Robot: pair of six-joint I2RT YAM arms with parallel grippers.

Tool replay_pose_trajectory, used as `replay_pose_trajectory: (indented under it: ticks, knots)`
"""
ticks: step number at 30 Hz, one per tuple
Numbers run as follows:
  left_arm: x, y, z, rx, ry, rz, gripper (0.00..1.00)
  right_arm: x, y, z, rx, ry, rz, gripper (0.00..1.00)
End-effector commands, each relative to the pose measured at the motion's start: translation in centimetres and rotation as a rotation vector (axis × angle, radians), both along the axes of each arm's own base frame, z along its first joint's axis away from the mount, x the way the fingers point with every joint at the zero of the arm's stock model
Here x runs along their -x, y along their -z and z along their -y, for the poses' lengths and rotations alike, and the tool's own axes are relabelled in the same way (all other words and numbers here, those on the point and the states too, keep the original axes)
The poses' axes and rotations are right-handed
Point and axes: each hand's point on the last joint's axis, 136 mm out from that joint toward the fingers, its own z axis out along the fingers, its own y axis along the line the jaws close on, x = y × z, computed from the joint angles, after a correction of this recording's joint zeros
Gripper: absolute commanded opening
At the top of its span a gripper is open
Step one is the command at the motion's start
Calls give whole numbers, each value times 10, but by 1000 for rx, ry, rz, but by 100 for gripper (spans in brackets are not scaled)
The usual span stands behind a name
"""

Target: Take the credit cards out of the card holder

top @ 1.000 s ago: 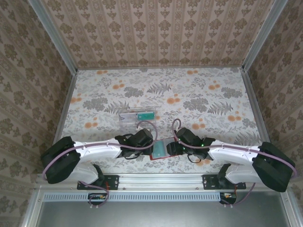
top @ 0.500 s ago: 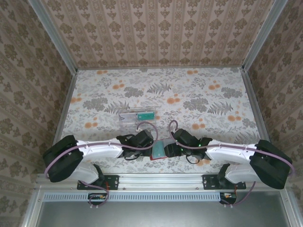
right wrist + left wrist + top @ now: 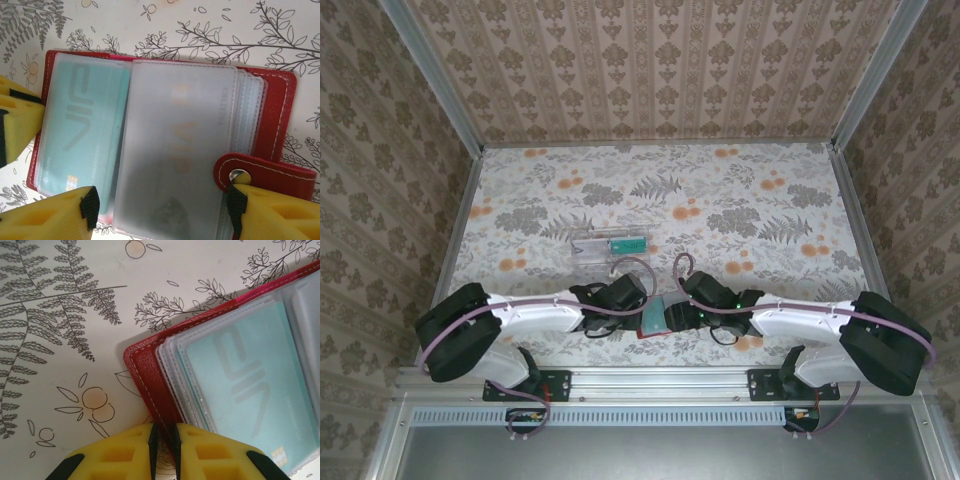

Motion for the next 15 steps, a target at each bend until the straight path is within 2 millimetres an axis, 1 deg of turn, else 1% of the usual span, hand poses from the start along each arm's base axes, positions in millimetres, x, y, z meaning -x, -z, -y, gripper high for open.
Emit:
replay_pose_trajectory:
  ticks: [1,12,15]
  knots:
    - [6,6,5,-17,26,-24,19,5,0,-14,-53,-18,-42,71]
    - [7,9,8,-16,32,-29,19,8,-13,-25,-133,-28,-54,71]
    - [8,9,9,-14,34,-30,19,9,-14,-25,-142,-26,-58,71]
